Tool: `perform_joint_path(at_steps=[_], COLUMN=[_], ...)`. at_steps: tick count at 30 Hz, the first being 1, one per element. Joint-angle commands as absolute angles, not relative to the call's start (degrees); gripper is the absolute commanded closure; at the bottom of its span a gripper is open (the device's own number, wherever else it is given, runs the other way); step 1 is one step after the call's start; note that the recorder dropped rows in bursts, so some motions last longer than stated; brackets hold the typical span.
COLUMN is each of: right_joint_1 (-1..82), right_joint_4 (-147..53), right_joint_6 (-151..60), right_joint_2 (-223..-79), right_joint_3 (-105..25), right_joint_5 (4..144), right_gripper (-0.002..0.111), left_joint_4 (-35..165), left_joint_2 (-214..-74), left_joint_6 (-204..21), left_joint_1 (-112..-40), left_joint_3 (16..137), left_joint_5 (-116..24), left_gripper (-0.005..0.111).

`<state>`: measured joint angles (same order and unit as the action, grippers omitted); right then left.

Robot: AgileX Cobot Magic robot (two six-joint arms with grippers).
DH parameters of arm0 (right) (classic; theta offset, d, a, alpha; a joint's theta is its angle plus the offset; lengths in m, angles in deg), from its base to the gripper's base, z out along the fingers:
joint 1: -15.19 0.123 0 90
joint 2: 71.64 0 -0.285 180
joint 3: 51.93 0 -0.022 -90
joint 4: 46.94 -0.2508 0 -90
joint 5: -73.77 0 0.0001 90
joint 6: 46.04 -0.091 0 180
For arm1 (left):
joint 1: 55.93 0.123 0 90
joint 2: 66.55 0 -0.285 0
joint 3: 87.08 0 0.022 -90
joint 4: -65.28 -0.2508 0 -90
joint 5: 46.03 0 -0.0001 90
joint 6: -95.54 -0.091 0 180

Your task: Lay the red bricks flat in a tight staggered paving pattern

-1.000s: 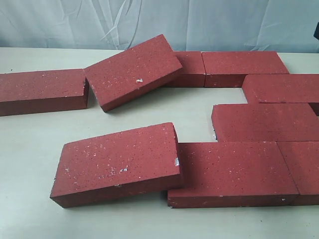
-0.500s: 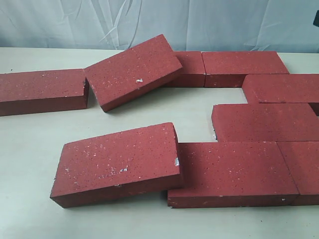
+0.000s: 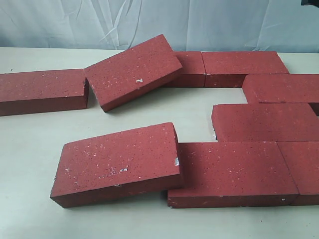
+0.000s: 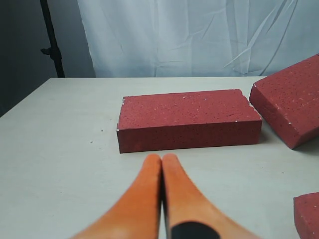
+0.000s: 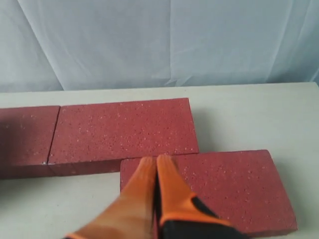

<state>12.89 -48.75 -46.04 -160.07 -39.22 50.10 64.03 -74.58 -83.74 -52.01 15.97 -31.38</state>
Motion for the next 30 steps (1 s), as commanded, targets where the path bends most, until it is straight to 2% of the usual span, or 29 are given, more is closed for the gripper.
perform_joint_path(at_steps=[1,9,21,30], right_joint_1=[12.97,12.97,12.97,12.97], right_joint_4=[-49.59,-66.39,-68.52,-68.73], right_joint_6=[-43.33,-27.93,-26.32,-26.32], right_joint_2=[-162.88,-164.30,-164.30,-164.30], right_joint_3=[-43.75,-45.29,-45.29,-45.29], right_joint_5=[42.30,37.12,36.44,36.11], right_gripper=[0.109,0.109,0.109,0.109], left_joint_4=[64.18,64.18,64.02,64.02], left_joint_2=[-74.34,-74.34,-74.34,-74.34], left_joint_6=[-83.39,-83.39,-83.39,-83.39], left_joint_1=[-51.94,-51.94,-51.94,-51.94], left_joint_3=[15.71,15.71,15.71,15.71], left_joint_5=[-31.91,-31.91,-32.58,-48.53], left_gripper=[0.107,0.107,0.107,0.107])
